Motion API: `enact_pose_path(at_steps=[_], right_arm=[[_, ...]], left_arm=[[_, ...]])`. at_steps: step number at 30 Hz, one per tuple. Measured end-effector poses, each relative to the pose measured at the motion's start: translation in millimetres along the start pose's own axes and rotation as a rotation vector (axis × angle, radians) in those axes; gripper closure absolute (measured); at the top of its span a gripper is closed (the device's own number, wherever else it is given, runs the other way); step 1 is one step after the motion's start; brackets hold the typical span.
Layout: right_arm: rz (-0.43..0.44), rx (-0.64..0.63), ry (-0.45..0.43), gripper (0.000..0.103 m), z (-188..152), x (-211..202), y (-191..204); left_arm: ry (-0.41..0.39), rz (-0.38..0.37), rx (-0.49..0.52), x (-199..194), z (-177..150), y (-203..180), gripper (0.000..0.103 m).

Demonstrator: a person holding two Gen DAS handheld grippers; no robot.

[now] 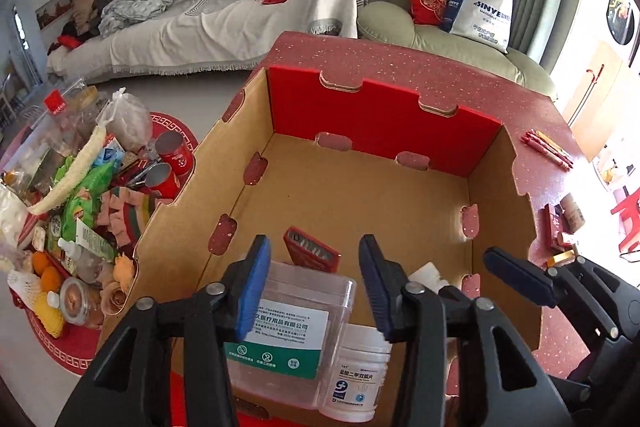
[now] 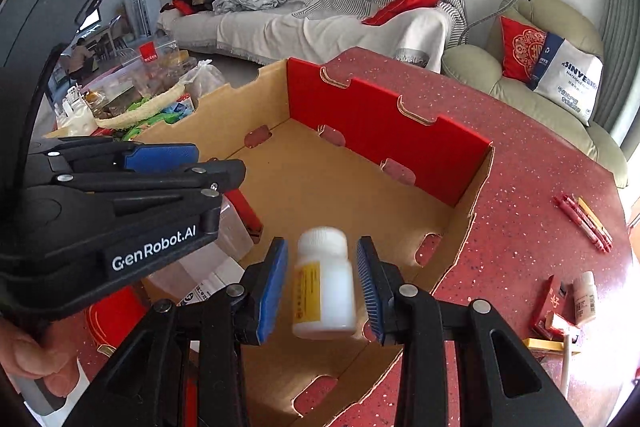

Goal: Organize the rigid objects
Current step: 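Lower the red case and yellow-labelled bottle into the box and open both grippers, then withdraw both grippers from the cardboard box back over the table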

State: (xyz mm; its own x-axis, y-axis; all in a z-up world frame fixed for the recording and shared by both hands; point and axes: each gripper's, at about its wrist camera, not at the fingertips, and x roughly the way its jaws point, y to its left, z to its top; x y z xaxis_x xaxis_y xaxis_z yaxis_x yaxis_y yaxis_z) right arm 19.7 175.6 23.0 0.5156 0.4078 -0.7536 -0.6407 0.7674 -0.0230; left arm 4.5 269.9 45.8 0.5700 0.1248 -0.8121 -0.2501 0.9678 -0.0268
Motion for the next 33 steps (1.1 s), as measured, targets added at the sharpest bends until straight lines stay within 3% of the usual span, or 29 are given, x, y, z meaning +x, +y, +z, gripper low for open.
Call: enact_pose_path(at_steps=[1, 2, 3, 7, 12, 17, 22, 26, 29, 33], right_arm=[[-0.008, 0.004, -0.005, 0.059, -1, -2, -1], [-0.011, 0.013, -0.025, 0.043, -3, -7, -2], [-0.007, 0.023, -0.056, 0.04, -6, -15, -4], [-0.002, 0.064, -0.177, 0.04, -23, -58, -17], [-0.036, 0.153, -0.284, 0.04, -74, -115, -62], [-0.19, 0.209, -0.19, 0.04, -137, -132, -138], [-0.261, 0.253, -0.033, 0.04, -178, -123, -201], [-0.283, 0.257, -0.038, 0.04, -179, -121, -219], [-0.26, 0.226, -0.021, 0.04, -169, -108, -225], [-0.216, 0.16, 0.008, 0.04, -159, -83, -221]], left_arm=[[-0.004, 0.004, 0.012, -1, -2, -2, 0.035], [-0.019, 0.017, 0.022, -3, -3, -3, 0.032], [-0.035, 0.026, 0.029, -5, -5, -3, 0.032], [-0.099, -0.007, 0.013, -27, -12, -7, 0.032], [-0.186, -0.088, 0.033, -71, -28, -39, 0.032], [-0.214, -0.204, 0.102, -104, -56, -110, 0.032], [-0.107, -0.346, 0.164, -90, -74, -192, 0.03], [-0.024, -0.293, 0.189, -52, -80, -235, 0.03], [0.04, -0.275, 0.135, -29, -85, -236, 0.03], [0.065, -0.233, 0.115, -16, -92, -225, 0.03]])
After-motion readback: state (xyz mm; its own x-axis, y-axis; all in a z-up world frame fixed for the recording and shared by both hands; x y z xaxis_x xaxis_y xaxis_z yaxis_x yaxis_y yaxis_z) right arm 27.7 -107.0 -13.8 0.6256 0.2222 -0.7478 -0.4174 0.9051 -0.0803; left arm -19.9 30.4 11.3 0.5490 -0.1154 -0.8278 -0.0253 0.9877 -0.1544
